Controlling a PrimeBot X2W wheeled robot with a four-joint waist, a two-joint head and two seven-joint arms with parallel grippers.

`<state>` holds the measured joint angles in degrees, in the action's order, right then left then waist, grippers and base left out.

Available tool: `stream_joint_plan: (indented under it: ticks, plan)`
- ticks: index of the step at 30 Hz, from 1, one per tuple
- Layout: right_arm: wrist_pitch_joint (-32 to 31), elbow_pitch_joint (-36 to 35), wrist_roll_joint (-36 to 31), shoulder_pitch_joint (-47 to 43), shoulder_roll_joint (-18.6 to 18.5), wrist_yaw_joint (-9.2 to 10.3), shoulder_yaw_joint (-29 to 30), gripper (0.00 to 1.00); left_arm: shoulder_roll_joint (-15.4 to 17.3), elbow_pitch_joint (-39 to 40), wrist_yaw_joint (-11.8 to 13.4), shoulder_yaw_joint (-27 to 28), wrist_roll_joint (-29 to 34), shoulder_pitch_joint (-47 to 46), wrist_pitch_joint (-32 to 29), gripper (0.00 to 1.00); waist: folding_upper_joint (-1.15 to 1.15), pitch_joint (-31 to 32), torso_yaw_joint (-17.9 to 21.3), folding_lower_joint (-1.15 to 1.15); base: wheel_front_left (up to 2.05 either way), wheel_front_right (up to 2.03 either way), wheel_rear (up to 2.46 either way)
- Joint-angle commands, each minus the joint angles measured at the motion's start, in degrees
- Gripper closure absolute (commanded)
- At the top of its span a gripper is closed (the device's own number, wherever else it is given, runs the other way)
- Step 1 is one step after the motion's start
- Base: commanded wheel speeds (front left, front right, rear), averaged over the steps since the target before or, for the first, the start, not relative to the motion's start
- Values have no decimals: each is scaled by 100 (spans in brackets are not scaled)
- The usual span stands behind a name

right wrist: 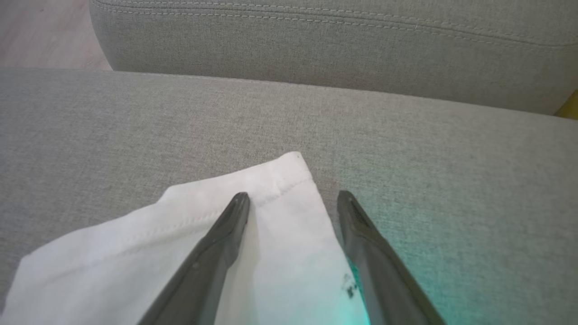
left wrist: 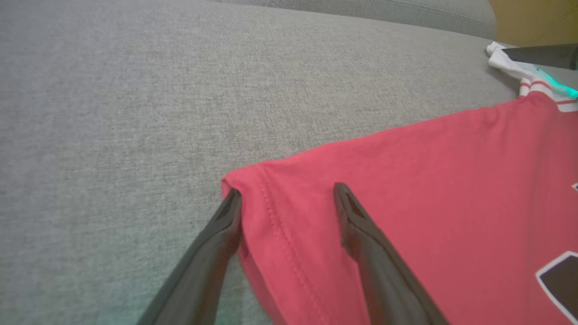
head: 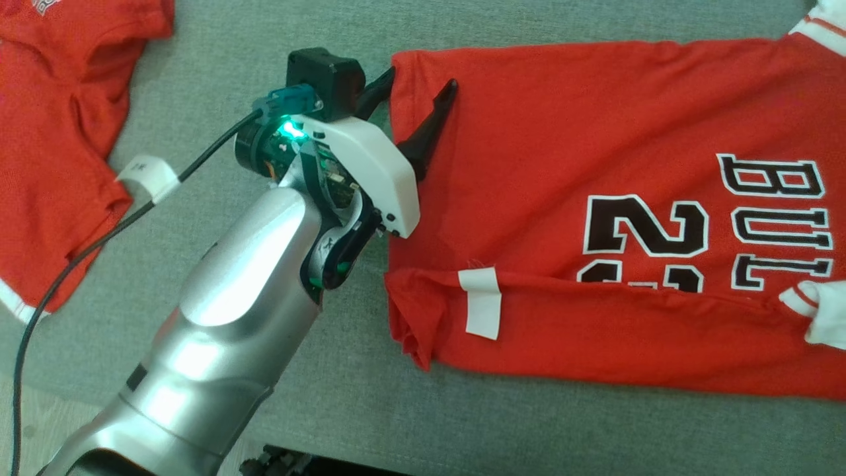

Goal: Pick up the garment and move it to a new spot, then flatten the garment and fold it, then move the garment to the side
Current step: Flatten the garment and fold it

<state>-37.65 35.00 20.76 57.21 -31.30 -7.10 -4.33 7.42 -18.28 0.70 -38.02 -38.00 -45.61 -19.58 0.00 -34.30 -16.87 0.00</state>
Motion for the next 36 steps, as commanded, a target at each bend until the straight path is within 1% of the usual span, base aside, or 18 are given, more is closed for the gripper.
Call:
stream_joint_plan:
  ticks: [1, 7, 8, 9, 10, 14, 19, 23, 30, 36]
  plan:
    - [-24, -132, 58, 19, 57, -39, -106, 0, 195, 113, 42, 110, -20, -107, -50, 0, 0, -6, 22, 0, 0, 0, 0]
    - [-2, -143, 171, 12, 93, -39, -344, 0, 171, 42, 45, 92, -34, -198, -81, 0, 0, -27, 83, 0, 0, 0, 0]
    - [-17, -132, 203, 3, 109, -39, -392, 7, 170, 18, 39, 86, -34, -219, -86, 35, 0, -30, 89, 0, 0, 0, 0]
    - [-49, -132, 251, -14, 127, -39, -476, 77, 168, -3, 36, 86, -33, -239, -80, 85, 0, -33, 96, 0, 0, 0, 0]
    - [-72, -146, 308, -32, 133, -39, -568, 100, 168, -19, 28, 87, -33, -254, -66, 100, 0, -38, 105, 0, 0, 0, 0]
    - [149, -251, 567, -40, 110, -39, -780, 100, 189, -33, -18, 97, -43, -282, 11, 100, 0, -39, 150, 0, 0, 0, 0]
    - [571, -416, 1000, 31, 88, -39, -880, 100, 314, 99, -18, 248, -106, -202, 219, 100, 0, 83, 304, 0, 0, 0, 0]
    - [779, -660, 1438, -85, -53, -39, -990, 100, 457, 306, 3, 396, -209, 22, 380, 100, 0, 292, 477, 0, 0, 0, 0]
    - [944, -1485, 2144, -793, -462, -39, -1223, 100, 759, 891, 99, 615, -372, 572, 567, 100, 0, 662, 828, 0, 0, 0, 0]
    - [1159, -2113, 2614, -1549, -682, -39, -1179, 100, 1035, 1390, 258, 759, -455, 1126, 660, 100, 0, 1073, 1106, 0, 0, 0, 0]
